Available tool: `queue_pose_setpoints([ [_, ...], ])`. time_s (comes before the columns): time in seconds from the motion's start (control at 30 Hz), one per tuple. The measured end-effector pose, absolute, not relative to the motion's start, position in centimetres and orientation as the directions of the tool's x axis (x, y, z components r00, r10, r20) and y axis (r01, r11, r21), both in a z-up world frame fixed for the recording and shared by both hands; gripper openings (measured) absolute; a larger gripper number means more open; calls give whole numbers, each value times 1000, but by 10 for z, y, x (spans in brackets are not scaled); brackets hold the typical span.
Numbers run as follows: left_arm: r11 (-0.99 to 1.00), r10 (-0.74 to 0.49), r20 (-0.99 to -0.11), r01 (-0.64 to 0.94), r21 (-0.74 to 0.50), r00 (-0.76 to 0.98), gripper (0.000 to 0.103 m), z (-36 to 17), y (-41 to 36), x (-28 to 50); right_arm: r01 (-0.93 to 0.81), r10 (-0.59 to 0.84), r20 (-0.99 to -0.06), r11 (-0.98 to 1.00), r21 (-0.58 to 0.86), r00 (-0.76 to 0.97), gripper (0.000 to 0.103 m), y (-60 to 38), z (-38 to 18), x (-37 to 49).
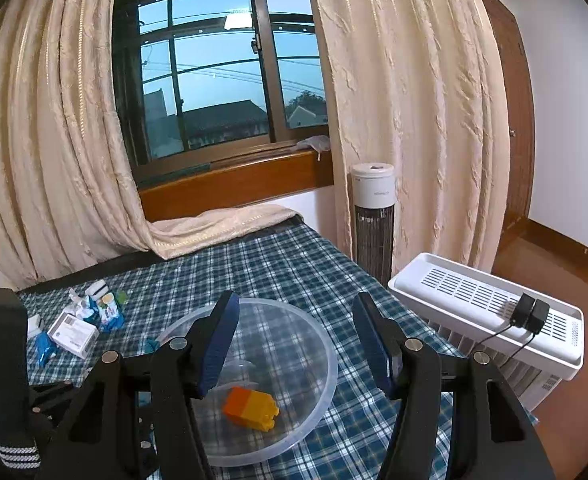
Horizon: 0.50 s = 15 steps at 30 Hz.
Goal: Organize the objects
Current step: 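Open the right gripper to drop the block while the left gripper releases the towel into the bowl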
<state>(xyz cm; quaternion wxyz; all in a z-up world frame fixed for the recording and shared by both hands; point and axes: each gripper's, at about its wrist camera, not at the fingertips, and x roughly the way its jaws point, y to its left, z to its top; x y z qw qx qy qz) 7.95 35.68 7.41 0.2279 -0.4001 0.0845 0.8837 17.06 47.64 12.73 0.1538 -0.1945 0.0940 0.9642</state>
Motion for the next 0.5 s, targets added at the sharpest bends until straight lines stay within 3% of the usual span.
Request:
queue_pose_setpoints([
  [0.4,-864,357,-767,-501,-54,-533,40,68,371,61,-387,269,-464,-904,179,-844,61,507,110,159],
  [0.47,-861,357,-773,-505,-56,-524,56,66,372,60,-394,268,-473,-899,190,-839,61,512,107,158],
  [0.5,-865,357,-767,-499,-55,-534,75,66,372,59,-396,267,-476,-898,192,-838,61,513,106,158],
])
